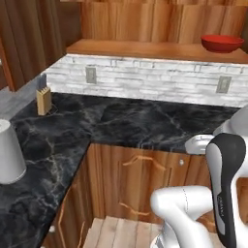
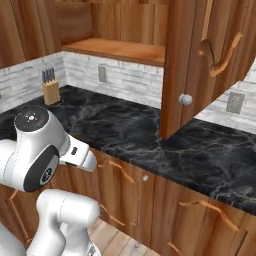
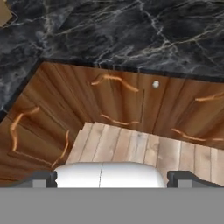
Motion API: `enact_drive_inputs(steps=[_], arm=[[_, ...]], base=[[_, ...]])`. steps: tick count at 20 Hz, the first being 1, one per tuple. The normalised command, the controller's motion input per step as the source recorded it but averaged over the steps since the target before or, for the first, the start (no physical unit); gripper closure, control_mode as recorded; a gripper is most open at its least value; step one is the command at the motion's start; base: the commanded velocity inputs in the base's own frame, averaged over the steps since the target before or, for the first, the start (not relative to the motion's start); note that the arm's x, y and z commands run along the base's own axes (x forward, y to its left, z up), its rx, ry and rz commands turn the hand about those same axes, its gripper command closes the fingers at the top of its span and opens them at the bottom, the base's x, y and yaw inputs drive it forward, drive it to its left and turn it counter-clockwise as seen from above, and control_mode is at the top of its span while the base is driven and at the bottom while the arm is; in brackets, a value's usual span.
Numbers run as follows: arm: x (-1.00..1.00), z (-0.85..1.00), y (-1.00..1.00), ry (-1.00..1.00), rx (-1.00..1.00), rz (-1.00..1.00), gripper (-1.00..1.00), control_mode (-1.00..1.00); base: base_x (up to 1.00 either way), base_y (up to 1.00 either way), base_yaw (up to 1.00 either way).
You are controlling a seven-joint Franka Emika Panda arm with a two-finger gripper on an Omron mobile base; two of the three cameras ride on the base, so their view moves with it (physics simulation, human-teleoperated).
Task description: Pick up the bowls from the cabinet and place each bowl in front of a stool on the dining counter.
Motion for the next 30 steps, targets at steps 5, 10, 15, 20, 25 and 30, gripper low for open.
enact_drive_inputs(steps=[5,10,15,20,25,30], arm=[[0.0,0.0,0.0,0.0,0.0,0.0,-1.0,1.0],[0.0,0.0,0.0,0.0,0.0,0.0,-1.0,1.0],[0.0,0.0,0.0,0.0,0.0,0.0,-1.0,1.0],[0.0,0.0,0.0,0.0,0.0,0.0,-1.0,1.0],[0.0,0.0,0.0,0.0,0.0,0.0,-1.0,1.0],[0.0,0.0,0.0,0.0,0.0,0.0,-1.0,1.0]], base=[[0.52,0.17,-0.5],[0.58,0.29,-0.47],[0.7,0.49,-0.41],[0.75,0.09,-0.29],[0.8,0.0,-0.09],[0.02,0.0,0.0]])
